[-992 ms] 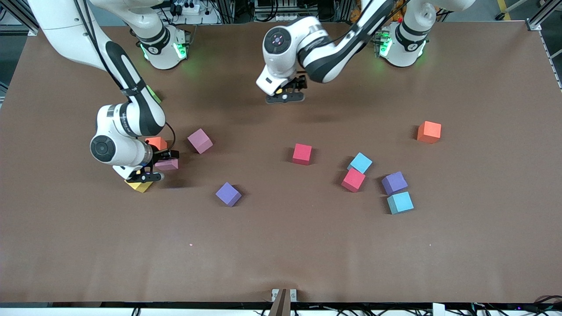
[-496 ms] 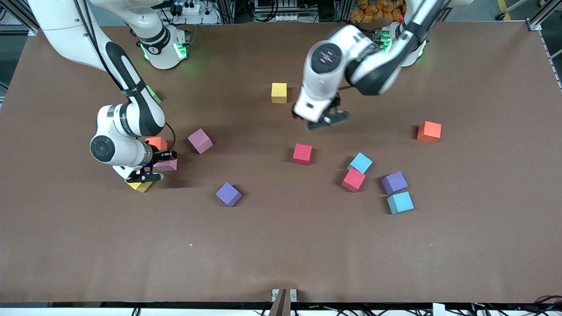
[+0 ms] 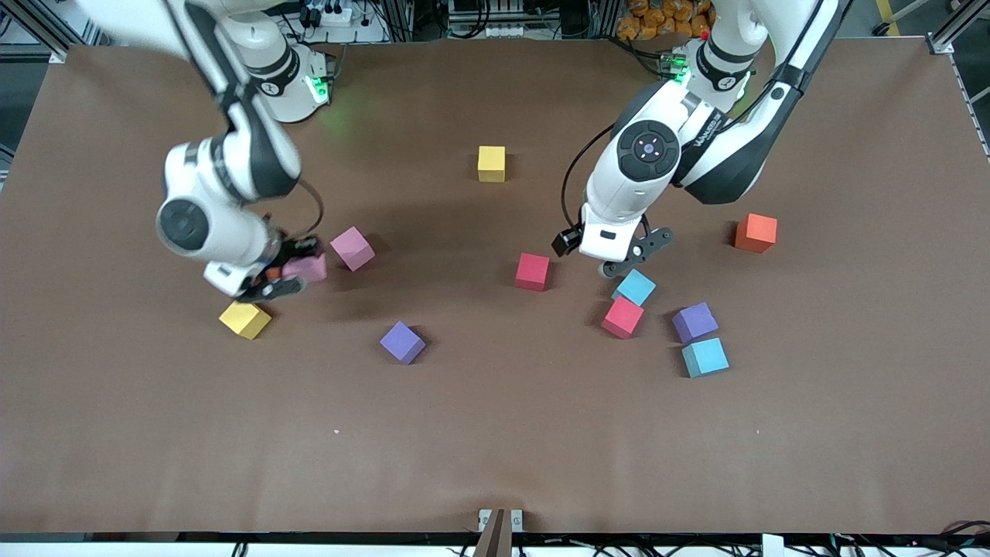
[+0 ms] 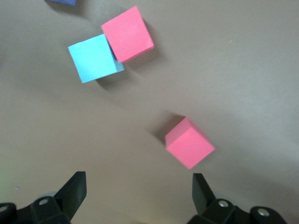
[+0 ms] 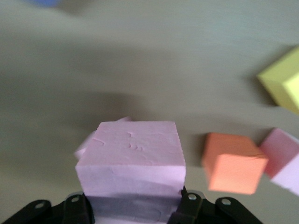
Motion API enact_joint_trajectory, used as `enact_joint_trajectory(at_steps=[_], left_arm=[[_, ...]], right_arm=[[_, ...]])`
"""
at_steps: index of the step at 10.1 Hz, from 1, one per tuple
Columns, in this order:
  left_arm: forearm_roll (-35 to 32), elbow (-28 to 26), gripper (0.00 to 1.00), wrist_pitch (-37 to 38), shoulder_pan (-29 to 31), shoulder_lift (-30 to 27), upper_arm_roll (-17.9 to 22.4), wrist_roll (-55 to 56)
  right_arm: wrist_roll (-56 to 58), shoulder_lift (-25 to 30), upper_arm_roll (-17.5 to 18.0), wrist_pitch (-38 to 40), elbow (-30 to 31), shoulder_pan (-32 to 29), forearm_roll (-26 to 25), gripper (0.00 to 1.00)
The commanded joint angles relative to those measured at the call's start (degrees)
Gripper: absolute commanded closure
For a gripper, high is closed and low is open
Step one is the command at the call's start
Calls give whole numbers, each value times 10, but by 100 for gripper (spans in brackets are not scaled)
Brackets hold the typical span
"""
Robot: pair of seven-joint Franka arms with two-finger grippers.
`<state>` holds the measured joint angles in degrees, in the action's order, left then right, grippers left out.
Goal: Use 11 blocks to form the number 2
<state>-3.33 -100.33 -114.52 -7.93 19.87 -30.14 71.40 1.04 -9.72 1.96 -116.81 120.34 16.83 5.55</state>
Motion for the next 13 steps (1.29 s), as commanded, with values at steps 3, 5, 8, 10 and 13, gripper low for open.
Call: enact_joint_trajectory(at_steps=[3,5,8,10,13], left_arm=[[-8,57,0,19,-113,32,157,19],[8,59,0,19,-131,35,184,23],[3,59,0,25,-133,32,198,30],[0,61,0,35,-128,29,203,23],[-2,60,0,36,-111,17,203,-1]], right_arm=[[79,30,-4,-1,16,155,2,94],[81,17,-4,-12,16,239,-3,94],[85,-26,-5,-51,19,350,-20,94],[87,-42,-4,-59,20,395,-40,94],[138,-45,-4,-60,26,414,-42,94]])
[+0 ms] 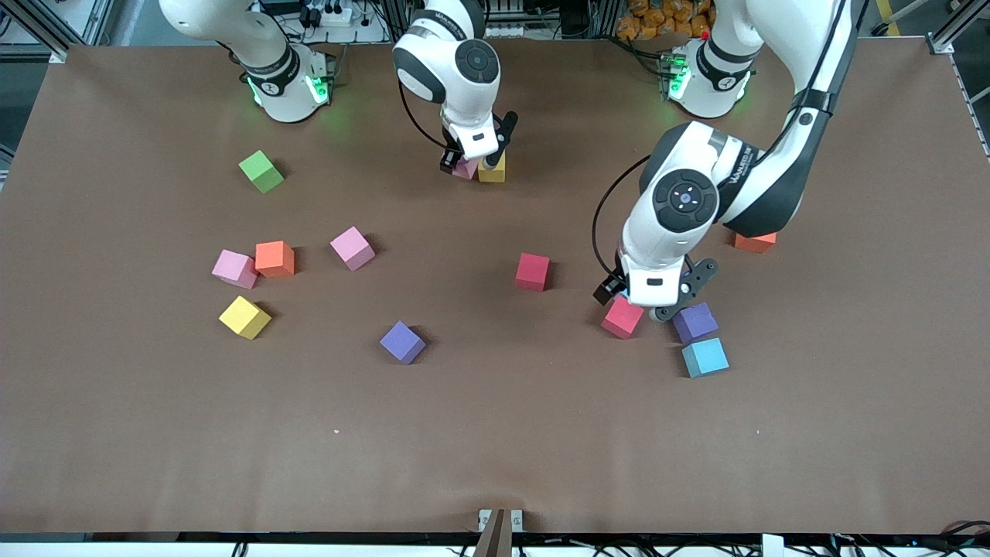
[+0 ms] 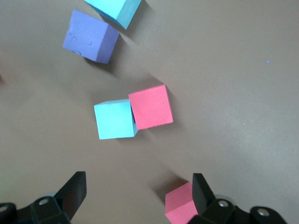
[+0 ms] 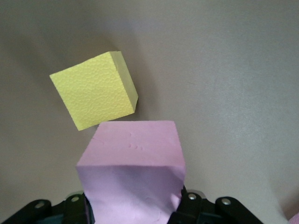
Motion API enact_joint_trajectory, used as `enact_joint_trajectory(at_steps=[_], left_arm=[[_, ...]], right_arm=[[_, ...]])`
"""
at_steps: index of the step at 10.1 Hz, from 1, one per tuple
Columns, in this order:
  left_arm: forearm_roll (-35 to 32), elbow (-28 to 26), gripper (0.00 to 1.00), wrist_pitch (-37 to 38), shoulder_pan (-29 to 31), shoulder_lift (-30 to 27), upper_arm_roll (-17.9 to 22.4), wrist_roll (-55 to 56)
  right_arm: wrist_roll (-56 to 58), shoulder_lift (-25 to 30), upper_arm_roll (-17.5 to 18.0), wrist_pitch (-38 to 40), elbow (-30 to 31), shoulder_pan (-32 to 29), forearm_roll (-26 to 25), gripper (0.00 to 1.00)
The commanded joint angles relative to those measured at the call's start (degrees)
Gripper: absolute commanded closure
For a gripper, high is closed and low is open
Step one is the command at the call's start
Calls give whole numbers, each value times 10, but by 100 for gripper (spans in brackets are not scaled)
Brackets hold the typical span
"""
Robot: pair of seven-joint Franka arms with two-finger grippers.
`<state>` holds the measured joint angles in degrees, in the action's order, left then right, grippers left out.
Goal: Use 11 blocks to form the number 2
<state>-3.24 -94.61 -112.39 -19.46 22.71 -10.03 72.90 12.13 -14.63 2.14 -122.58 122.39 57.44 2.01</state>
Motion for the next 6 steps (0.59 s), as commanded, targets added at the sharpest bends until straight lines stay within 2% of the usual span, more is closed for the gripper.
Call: enact_joint_trajectory(at_steps=[1,6], left_arm=[[-3,3,0,23,5,-15,6,-19],[-3,4,0,27,11,-34,12,-21]], right_arm=[[42,7,-6,0,7,12,-7,94],[96,22,-6,-1,35,15,-31,94]])
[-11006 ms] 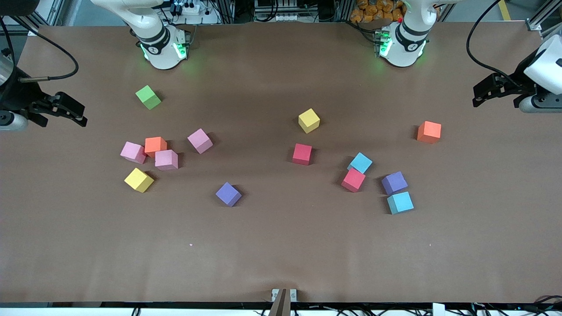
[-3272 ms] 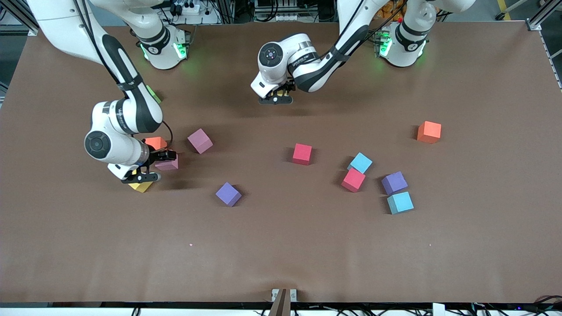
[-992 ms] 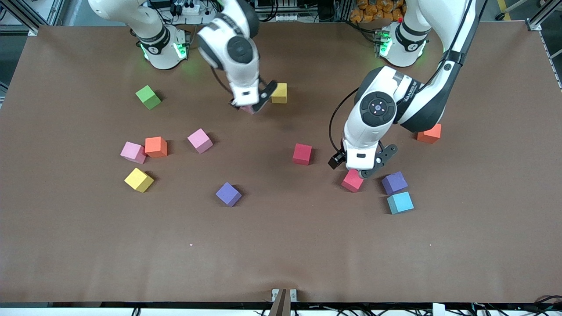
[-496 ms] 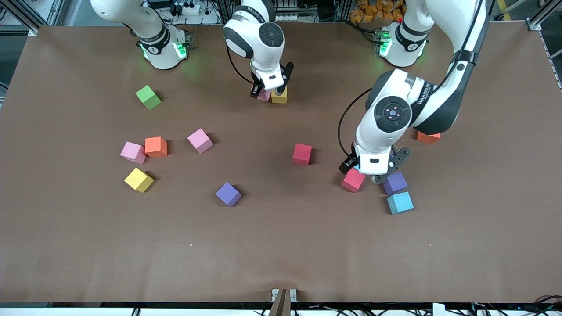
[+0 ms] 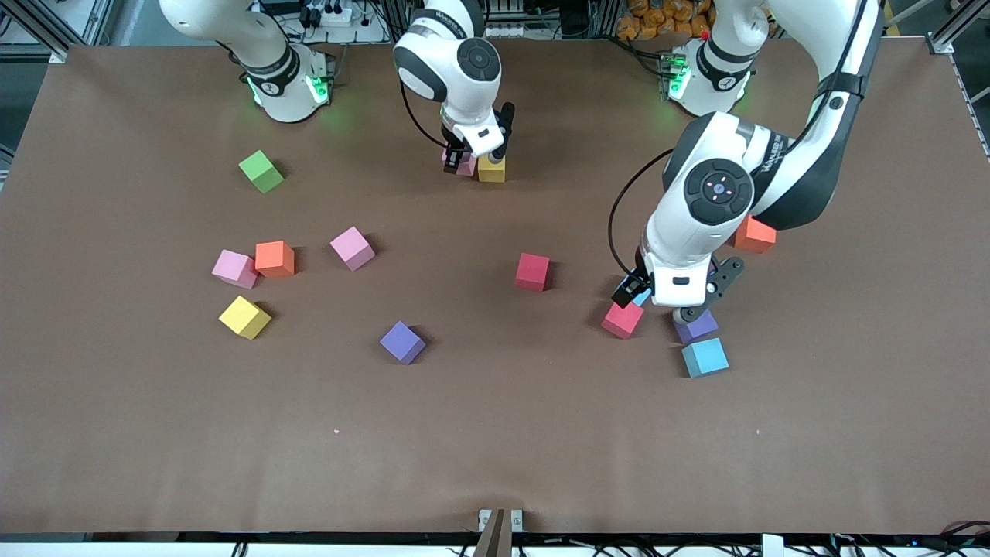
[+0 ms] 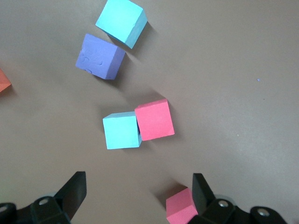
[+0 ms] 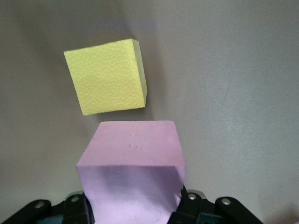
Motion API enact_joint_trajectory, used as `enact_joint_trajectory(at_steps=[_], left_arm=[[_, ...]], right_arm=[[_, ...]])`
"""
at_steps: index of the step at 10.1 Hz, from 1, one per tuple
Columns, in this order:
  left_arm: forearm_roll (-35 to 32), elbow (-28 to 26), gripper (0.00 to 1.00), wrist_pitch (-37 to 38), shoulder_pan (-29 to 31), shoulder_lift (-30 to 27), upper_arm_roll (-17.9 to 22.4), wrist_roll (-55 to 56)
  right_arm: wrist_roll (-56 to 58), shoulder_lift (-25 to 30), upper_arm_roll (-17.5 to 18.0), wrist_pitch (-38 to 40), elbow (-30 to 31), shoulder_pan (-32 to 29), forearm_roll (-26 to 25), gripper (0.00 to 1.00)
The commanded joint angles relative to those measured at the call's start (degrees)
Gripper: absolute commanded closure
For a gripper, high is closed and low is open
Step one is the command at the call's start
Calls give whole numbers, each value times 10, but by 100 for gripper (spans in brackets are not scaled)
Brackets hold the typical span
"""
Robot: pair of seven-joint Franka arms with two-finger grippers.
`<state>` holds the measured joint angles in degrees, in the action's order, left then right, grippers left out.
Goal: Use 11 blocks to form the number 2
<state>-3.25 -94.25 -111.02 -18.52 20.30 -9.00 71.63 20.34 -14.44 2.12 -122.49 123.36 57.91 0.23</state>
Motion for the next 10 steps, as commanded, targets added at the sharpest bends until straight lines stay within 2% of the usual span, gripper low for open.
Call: enact_joint_trajectory(at_steps=[1,10], left_arm=[[-3,0,0,14,1,-10,0,-8],[-3,-1,0,31,-3,-3,12,24]], right_arm=[[22,24,-5,-2,29,12,-14,94],[22,-24,-6,-56,28,37,-19,94]])
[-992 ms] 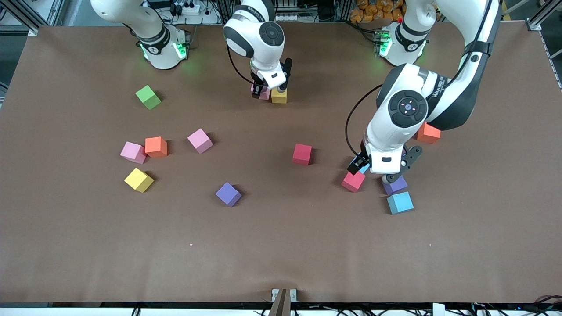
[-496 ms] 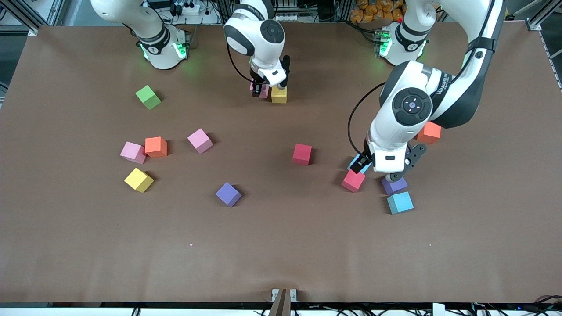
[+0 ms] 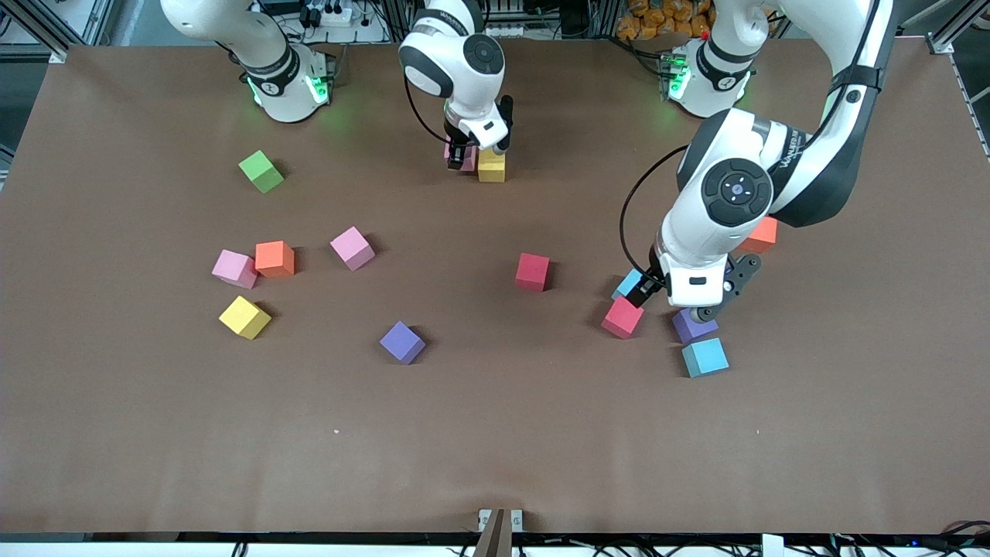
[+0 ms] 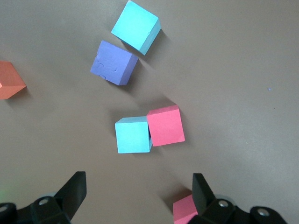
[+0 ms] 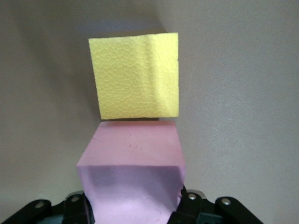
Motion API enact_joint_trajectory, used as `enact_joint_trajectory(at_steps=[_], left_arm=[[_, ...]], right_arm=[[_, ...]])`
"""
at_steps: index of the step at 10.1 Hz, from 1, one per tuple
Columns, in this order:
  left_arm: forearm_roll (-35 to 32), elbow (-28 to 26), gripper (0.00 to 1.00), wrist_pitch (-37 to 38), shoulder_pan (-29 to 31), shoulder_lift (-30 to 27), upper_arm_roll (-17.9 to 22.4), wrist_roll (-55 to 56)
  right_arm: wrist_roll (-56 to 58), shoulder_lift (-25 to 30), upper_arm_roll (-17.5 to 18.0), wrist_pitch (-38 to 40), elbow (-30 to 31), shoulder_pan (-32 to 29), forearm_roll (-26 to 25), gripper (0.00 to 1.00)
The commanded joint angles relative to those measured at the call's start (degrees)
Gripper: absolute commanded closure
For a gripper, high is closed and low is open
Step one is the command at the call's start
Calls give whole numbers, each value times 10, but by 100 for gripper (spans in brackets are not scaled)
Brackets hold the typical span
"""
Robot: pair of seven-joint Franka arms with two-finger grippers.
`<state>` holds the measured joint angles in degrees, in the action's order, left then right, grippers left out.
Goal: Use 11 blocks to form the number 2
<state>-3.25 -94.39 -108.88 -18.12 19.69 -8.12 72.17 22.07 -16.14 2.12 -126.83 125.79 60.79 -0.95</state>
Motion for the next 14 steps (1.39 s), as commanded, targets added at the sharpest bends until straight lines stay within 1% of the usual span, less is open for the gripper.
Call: enact_joint_trajectory(at_steps=[1,3,6,7,8,10,11,12,14], left_arm=[[-2,0,0,10,-7,11,2,44],[-2,0,0,10,-16,25,0,113],[14,-1,0,2,-23,35,-2,182],[32,0,0,-26,-43,53,-1,213],[33,-3,0,-57,-47,61,-1,246],[38,-1,0,-88,-56,76,-4,302],[40,-1,0,-102,-60,82,-8,319],[60,0,0,-124,-61,93,-8,328],[69,1,0,-142,-81,114,-8,331]], right_arm=[[5,-13,-6,-19,3,9,-7,94],[5,-21,-6,-21,2,9,-12,94],[5,-36,-6,-46,2,10,-15,94],[5,-43,-6,-53,0,10,-15,94],[5,-45,-6,-61,0,13,-15,94],[3,-57,-6,-63,-9,13,-15,94],[1,-61,-6,-62,-12,14,-15,94],[0,-63,-6,-62,-13,14,-15,94],[-2,-66,-6,-61,-15,17,-15,92]])
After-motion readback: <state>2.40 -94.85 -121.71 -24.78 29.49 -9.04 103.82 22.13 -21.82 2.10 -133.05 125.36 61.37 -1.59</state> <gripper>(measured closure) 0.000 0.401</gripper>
